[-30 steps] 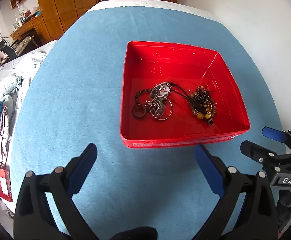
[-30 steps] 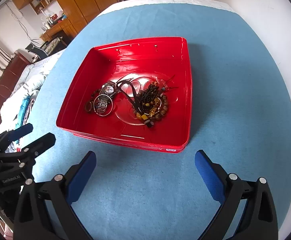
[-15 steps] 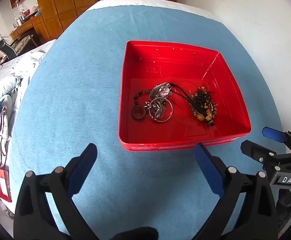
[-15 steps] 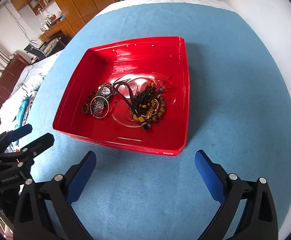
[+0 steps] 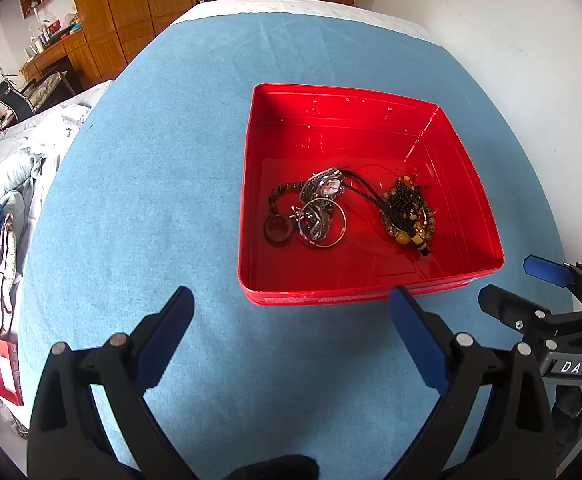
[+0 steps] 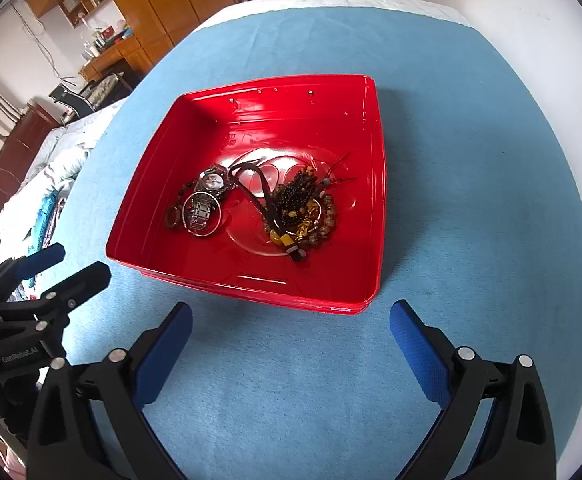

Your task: Organize jewelry

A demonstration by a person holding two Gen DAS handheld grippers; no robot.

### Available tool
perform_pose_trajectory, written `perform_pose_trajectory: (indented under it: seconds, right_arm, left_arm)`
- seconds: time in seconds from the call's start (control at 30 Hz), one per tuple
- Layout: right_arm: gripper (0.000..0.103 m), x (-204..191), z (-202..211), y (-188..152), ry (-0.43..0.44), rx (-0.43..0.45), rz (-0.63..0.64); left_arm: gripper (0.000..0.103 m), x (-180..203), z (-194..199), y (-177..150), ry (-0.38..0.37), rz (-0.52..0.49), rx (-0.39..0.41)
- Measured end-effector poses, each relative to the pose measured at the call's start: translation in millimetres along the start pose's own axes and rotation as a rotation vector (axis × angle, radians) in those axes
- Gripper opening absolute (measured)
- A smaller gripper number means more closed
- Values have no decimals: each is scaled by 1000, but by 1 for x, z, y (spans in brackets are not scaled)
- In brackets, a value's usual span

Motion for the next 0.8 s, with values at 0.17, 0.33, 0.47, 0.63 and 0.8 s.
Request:
perform_pose_trajectory:
  seconds: [0.17, 0.33, 0.47, 0.63, 0.8]
  right_arm:
    - [99, -1, -1, 0, -2, -2, 4]
    - [99, -1, -2, 0, -2, -2, 5]
    - [99, -1, -2, 0, -3, -2, 5]
    - [99, -2, -2, 0, -3, 0, 6]
    - [99, -2, -2, 0, -3, -2, 6]
  left_arm:
    - [97, 0, -1, 1, 1, 1, -1]
    - [97, 0, -1, 1, 2, 0, 1]
    - [97, 0, -2, 1, 3, -3, 1]
    - [97, 0, -2, 1, 3, -4, 1]
    - [97, -1, -2, 1, 4, -3, 0]
Point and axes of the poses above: each gripper's, at about its wrist camera, not at the fingertips, and z roughly against the way its jaws point, x to its right, y to its top, the point moved 1 cm from there along -z, roughly the way its jaws point, and after that the axes turned 9 degrees about -y, right-handed, at the moved point
